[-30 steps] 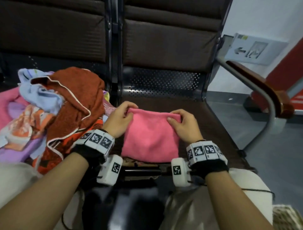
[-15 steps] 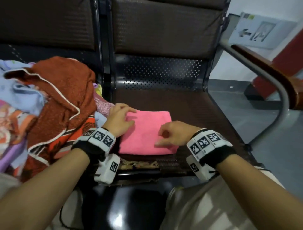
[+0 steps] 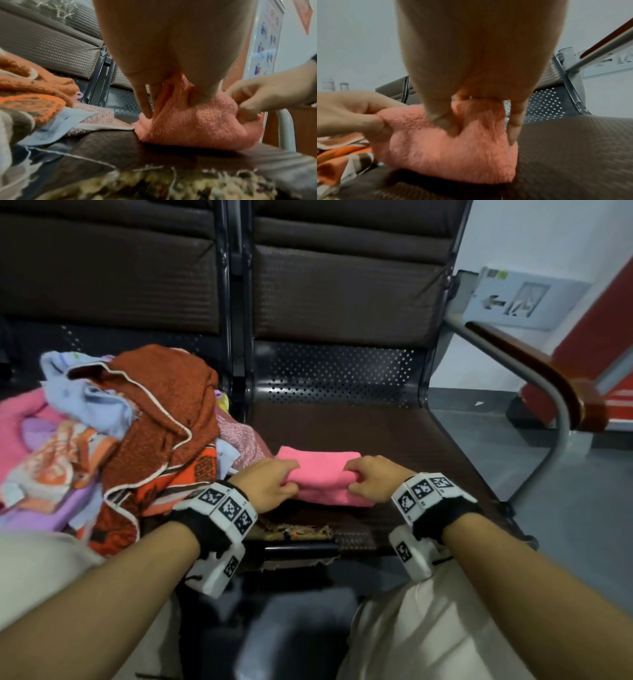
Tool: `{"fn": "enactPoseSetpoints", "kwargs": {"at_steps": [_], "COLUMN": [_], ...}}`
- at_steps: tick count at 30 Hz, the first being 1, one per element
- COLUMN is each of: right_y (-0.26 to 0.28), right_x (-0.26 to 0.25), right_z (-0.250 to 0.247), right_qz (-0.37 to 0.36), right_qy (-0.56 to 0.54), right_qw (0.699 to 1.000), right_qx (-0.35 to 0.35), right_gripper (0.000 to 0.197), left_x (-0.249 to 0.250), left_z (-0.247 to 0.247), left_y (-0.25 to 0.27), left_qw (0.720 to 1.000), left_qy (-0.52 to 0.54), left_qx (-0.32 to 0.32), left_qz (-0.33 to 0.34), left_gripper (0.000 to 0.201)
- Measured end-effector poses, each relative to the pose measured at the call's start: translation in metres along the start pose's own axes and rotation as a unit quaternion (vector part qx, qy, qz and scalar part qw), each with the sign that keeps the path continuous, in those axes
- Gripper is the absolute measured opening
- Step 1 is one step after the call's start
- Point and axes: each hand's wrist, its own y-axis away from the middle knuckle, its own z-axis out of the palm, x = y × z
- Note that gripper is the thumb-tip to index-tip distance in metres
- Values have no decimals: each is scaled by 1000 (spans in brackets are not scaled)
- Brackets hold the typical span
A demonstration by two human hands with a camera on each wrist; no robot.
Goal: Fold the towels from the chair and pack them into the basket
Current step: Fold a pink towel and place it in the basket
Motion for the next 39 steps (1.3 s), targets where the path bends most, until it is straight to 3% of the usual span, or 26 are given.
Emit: {"fn": "enactPoseSetpoints", "kwargs": {"at_steps": [4, 8, 12, 15, 19, 21, 23, 26, 30, 32, 34, 36, 39], "right_y": [-3, -22, -45, -64, -82, -87, -90, -90, -76, -73, -56, -31, 13], "right_x": [9, 24, 39, 48, 53, 56, 58, 54, 32, 20, 9, 4, 8], "right_z": [-2, -7, -8, -2, 3, 3, 5, 2, -24, -43, -64, -85, -108], "right_qz": [18, 47, 83, 122, 193, 233, 246, 220, 101, 39, -16, -57, -79], "right_qy": [-11, -115, -275, -243, -117, -112, -158, -241, -313, -345, -366, -390, -409], "right_qw": [999, 992, 958, 961, 973, 966, 954, 943, 943, 932, 921, 904, 879], "right_qx": [-47, 0, 17, 56, 56, -7, -72, -69, 54, 102, 131, 163, 231], "right_gripper": [51, 37, 21, 19, 48, 69, 77, 68, 48, 32, 31, 31, 30], "left_x": [-3, -13, -26, -36, -46, -49, -49, -43, -26, -17, 4, 27, 64], "left_z": [-7, -7, -7, -2, 7, 8, 9, 9, -14, -30, -50, -71, -94], "left_y": [-6, -21, -46, -65, -81, -84, -84, -83, -76, -75, -72, -69, -61], "left_qw": [996, 993, 989, 988, 987, 986, 986, 988, 992, 994, 994, 988, 983], "left_qy": [79, 102, 120, 110, 85, 78, 74, 45, 20, 61, 106, 152, 170], "left_qx": [24, 34, 31, 22, 3, -5, -21, -50, -77, -66, -27, 11, 16], "left_qz": [-19, -45, -84, -108, -138, -146, -146, -136, -95, -56, -10, 39, 65], "left_gripper": [23, 17, 22, 31, 35, 37, 45, 59, 90, 113, 122, 111, 74]}}
